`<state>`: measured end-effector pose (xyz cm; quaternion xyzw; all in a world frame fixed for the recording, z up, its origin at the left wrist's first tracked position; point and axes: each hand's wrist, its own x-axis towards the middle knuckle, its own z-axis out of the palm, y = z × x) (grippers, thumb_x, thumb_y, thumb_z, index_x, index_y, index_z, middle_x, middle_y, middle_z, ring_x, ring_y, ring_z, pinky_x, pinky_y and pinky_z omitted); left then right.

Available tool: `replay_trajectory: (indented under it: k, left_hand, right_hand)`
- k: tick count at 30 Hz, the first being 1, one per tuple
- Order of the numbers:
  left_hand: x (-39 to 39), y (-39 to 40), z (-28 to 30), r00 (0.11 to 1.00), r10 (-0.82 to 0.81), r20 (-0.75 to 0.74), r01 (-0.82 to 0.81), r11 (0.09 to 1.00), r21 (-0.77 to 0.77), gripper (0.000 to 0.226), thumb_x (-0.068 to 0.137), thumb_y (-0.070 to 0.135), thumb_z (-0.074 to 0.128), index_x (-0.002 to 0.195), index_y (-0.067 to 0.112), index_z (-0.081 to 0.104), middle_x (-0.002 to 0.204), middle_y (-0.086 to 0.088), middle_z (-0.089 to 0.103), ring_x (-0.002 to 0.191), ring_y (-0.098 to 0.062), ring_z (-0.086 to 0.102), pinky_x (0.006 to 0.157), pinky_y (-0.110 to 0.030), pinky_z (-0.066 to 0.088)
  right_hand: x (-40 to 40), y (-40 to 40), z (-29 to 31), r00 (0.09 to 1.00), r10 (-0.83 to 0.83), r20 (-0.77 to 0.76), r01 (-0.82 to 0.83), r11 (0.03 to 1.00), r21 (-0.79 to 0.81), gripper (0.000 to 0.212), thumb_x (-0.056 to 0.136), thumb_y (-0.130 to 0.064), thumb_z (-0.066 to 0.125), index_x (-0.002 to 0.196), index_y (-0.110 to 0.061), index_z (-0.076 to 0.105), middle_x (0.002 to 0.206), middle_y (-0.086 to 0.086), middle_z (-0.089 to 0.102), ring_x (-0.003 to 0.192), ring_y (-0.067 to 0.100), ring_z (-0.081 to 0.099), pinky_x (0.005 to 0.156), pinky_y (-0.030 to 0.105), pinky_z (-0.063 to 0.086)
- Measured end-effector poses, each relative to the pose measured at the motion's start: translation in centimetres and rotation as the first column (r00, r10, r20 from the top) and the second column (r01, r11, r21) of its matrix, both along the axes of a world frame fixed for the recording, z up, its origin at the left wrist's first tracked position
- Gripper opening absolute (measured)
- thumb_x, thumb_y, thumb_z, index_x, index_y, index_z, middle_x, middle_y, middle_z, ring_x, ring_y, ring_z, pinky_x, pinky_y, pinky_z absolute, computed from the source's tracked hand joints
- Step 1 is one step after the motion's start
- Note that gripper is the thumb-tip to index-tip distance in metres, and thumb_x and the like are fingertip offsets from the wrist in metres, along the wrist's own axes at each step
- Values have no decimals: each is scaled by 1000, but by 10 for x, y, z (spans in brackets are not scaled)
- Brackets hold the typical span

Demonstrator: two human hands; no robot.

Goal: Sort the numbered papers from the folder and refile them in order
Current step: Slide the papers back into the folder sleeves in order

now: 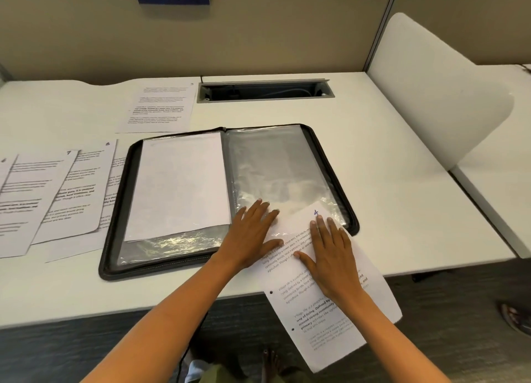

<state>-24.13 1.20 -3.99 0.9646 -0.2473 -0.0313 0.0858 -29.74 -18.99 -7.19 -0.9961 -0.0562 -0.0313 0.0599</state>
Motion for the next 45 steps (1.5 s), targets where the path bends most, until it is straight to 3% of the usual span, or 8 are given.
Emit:
replay_trajectory:
  k: [4,8,13,20,26,30,33,45]
  left_hand:
    - [-1,2,-1,998,33,-62,-35,999,-34,57,94,51,41,143,23,36,154,-5,23,143,-20,16,115,-39,9]
    - [2,0,-3,997,69,-39,-73,989,-129,42,99,41,38,136,25,49,149,-2,35,138,-18,28,113,-39,18]
    - [-2,-6,-4,995,56,82,-41,983,-177,36,98,33,42,122,16,63,138,-9,51,131,-26,43,108,-50,28]
    - [-3,-10,0,986,43,158,-18,987,-160,33,88,32,47,99,16,74,117,-10,66,111,-28,61,92,-53,44]
    - [0,-1,-7,991,134,24,-128,975,-183,52,96,46,38,141,20,42,151,-9,33,142,-28,23,115,-49,18]
    - [1,2,-4,991,136,14,-132,975,-179,68,89,55,8,144,25,36,153,-6,28,145,-26,14,115,-47,10]
    - [0,0,-3,996,75,-46,-80,992,-102,70,85,57,-5,146,37,24,158,3,12,146,-19,-2,117,-47,0]
    - [-6,3,-4,995,30,-95,-40,994,-106,58,87,63,-3,140,43,9,158,4,8,146,-17,-5,114,-40,-8]
  right_hand:
    - [-8,1,1,959,198,202,-223,968,112,49,95,-36,40,133,-7,52,143,12,46,136,26,38,106,45,41]
    - [-9,-2,-4,901,420,110,-426,904,37,49,99,-44,33,143,-23,40,152,4,34,143,21,24,116,37,23]
    - [2,4,-4,943,330,-36,-330,944,-17,63,99,-59,16,153,-25,15,159,2,15,147,20,11,113,39,11]
    - [23,25,2,987,154,-55,-153,988,20,71,97,-63,11,148,-18,32,153,9,33,140,28,30,113,44,17]
    - [50,32,5,986,132,-100,-120,986,120,98,76,-75,-22,152,-23,9,160,3,2,148,22,0,116,37,-6]
    - [33,31,15,997,69,20,-72,937,342,67,92,-55,26,141,-13,44,153,11,30,140,27,32,114,39,22]
    - [4,24,10,979,47,197,-99,960,263,48,97,-42,33,125,-13,59,139,12,50,128,29,46,110,44,33]
    - [55,37,2,993,95,-65,-84,985,150,73,96,-57,3,147,-15,32,155,9,24,144,29,17,118,47,9]
